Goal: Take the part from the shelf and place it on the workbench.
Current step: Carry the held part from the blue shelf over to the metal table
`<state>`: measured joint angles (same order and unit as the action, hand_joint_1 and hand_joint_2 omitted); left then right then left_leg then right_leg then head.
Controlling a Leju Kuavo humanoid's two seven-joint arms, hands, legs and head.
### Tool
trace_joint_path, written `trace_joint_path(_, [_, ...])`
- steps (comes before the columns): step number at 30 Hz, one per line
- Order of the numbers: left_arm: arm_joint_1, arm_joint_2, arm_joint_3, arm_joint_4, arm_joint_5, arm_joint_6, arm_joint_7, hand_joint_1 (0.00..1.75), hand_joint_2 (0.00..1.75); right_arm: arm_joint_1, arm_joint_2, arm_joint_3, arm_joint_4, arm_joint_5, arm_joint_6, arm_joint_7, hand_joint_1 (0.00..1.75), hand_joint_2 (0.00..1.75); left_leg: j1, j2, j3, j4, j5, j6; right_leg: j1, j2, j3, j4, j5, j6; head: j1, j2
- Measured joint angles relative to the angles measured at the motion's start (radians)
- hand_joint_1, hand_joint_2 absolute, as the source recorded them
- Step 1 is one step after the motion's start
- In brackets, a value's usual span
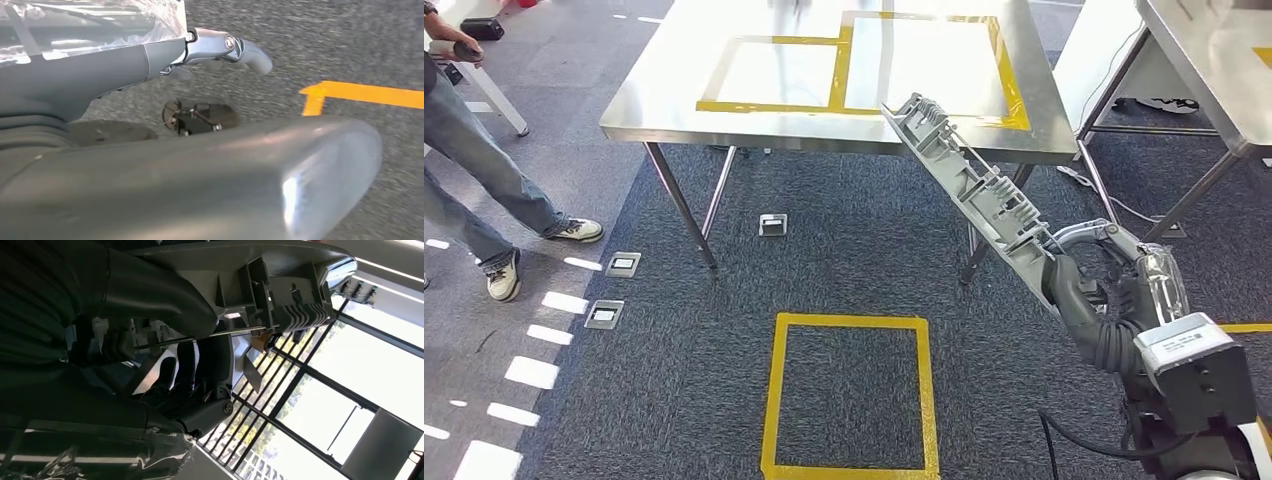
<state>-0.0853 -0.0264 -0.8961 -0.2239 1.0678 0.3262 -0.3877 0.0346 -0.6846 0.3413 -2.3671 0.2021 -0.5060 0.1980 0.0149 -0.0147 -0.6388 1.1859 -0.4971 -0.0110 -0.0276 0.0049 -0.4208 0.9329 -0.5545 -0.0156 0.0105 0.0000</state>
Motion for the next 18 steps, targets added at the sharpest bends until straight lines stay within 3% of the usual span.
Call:
trace_joint_path(2, [-0.002, 0.001, 0.000, 0.000, 0.000, -0.002, 0.000, 0.00, 0.00, -0.001, 0.002, 0.000, 0.000, 0.000, 0.000, 0.000, 1.75, 1.75, -0.003, 0.003, 0.034, -0.075, 0.055, 0.002, -0.003, -0.001, 0.021, 0.002, -0.018, 0.011, -0.004, 0.000])
trace_joint_path(3, [-0.003, 0.001, 0.000, 0.000, 0.000, -0.003, 0.001, 0.00, 0.00, -0.001, 0.002, 0.000, 0.000, 0.000, 0.000, 0.000, 1.75, 1.75, -0.007, 0.004, 0.046, -0.096, 0.061, 0.006, -0.004, -0.001, 0.026, 0.003, -0.024, 0.017, -0.006, 0.000])
trace_joint_path(5, [-0.002, 0.002, 0.000, 0.000, 0.001, -0.003, 0.002, 0.00, 0.00, -0.002, 0.003, 0.000, -0.001, 0.000, 0.000, -0.001, 1.75, 1.75, -0.014, 0.004, 0.052, -0.100, 0.047, 0.020, -0.004, -0.002, 0.022, 0.005, -0.027, 0.028, -0.010, 0.000])
trace_joint_path(8, [-0.007, 0.002, 0.000, -0.001, 0.001, -0.003, 0.001, 0.00, 0.00, -0.004, 0.002, -0.002, -0.006, 0.000, 0.000, -0.001, 1.75, 1.75, -0.007, -0.004, 0.080, -0.152, 0.011, 0.044, -0.004, -0.007, 0.005, 0.028, -0.037, 0.039, -0.007, 0.000])
trace_joint_path(10, [-0.011, 0.002, 0.001, -0.001, 0.001, -0.003, 0.000, 0.00, 0.00, -0.007, 0.002, -0.002, -0.008, 0.000, 0.000, -0.002, 1.75, 1.75, -0.002, -0.013, 0.106, -0.192, -0.010, 0.052, -0.004, -0.010, -0.053, 0.122, -0.072, 0.044, 0.005, 0.000])
trace_joint_path(12, [-0.003, 0.001, 0.001, -0.001, 0.000, -0.003, 0.000, 0.00, 0.00, -0.008, 0.002, -0.001, -0.008, 0.000, 0.000, -0.002, 1.75, 1.75, -0.004, -0.016, 0.121, -0.201, -0.019, 0.056, -0.003, -0.009, -0.137, 0.255, -0.112, 0.047, 0.018, 0.000])
trace_joint_path(13, [0.004, 0.001, 0.001, -0.001, 0.000, -0.004, 0.000, 0.00, 0.00, -0.008, 0.002, -0.001, -0.007, 0.000, 0.000, -0.002, 1.75, 1.75, -0.005, -0.017, 0.132, -0.204, -0.026, 0.057, -0.003, -0.009, -0.170, 0.295, -0.113, 0.046, 0.022, 0.000])
trace_joint_path(14, [0.011, 0.001, 0.001, -0.001, 0.001, -0.003, 0.001, 0.00, 0.00, -0.008, 0.002, -0.001, -0.007, 0.000, 0.000, -0.002, 1.75, 1.75, -0.007, -0.018, 0.145, -0.206, -0.033, 0.057, -0.002, -0.009, -0.192, 0.302, -0.091, 0.043, 0.025, 0.000])
trace_joint_path(15, [0.015, 0.001, 0.000, -0.001, 0.001, -0.003, 0.001, 0.00, 0.00, -0.008, 0.002, -0.001, -0.006, 0.000, 0.000, -0.002, 1.75, 1.75, -0.008, -0.019, 0.158, -0.208, -0.041, 0.057, 0.000, -0.009, -0.202, 0.276, -0.047, 0.037, 0.028, 0.000])
trace_joint_path(17, [0.017, 0.000, 0.001, -0.001, 0.001, -0.003, 0.001, 0.00, 0.00, -0.008, 0.002, -0.001, -0.006, 0.000, 0.000, -0.002, 1.75, 1.75, -0.009, -0.022, 0.179, -0.213, -0.056, 0.054, 0.008, -0.010, -0.207, 0.174, 0.068, 0.019, 0.033, 0.000])
trace_joint_path(18, [0.017, 0.000, 0.001, -0.001, 0.001, -0.004, 0.001, 0.00, 0.00, -0.006, 0.003, -0.001, -0.006, -0.001, 0.000, -0.002, 1.75, 1.75, -0.009, -0.022, 0.186, -0.216, -0.060, 0.051, 0.014, -0.010, -0.207, 0.134, 0.107, 0.010, 0.032, 0.000])
